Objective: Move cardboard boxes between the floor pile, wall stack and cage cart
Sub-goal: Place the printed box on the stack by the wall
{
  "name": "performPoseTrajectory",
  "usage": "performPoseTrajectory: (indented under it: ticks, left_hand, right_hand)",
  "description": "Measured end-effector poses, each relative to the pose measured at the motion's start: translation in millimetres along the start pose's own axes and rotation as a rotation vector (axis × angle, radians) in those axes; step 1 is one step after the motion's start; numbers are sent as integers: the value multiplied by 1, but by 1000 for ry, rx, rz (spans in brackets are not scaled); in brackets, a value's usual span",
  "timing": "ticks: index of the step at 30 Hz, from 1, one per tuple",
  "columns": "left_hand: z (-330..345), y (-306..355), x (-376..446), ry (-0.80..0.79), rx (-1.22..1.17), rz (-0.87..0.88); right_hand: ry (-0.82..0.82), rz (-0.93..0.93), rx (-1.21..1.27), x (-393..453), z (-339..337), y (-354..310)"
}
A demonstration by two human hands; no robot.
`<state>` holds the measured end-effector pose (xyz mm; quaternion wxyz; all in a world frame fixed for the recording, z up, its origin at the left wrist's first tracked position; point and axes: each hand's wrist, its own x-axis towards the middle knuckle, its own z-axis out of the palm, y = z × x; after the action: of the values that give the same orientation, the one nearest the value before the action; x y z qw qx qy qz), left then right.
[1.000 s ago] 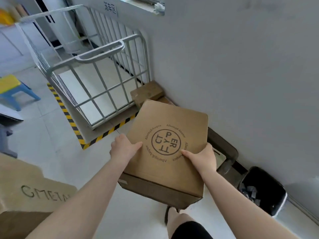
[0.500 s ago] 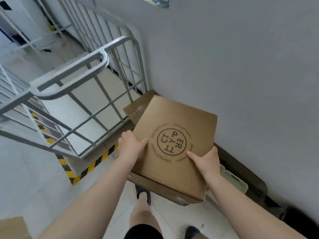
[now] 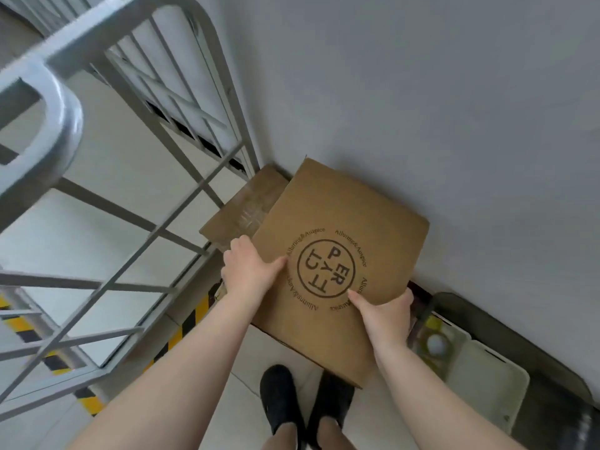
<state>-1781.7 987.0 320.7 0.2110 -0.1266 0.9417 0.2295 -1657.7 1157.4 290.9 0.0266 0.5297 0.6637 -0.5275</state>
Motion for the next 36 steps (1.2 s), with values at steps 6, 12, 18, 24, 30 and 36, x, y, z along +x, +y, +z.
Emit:
performPoseTrajectory:
  ticks: [6,12,18,24,30,36]
  left_hand:
    - [58,-3,26,64,35,206]
    - [81,1,9,-10,43,360]
    - [89,4,41,-41,50,281]
    - [93,5,74,-59,124,180]
    - [39,-13,11,-90,227,164]
    - [-113,-41,-98,-36,388,34]
  right_hand:
    - [155,49,21,50,22,46]
    - [258,185,-7,43,6,77]
    - [209,135,-45,53,15,65]
    - [82,126,-198,63,47,43]
    - [-121,110,-475,16,15,-2]
    - [-581,-376,-702,-97,-34,-112]
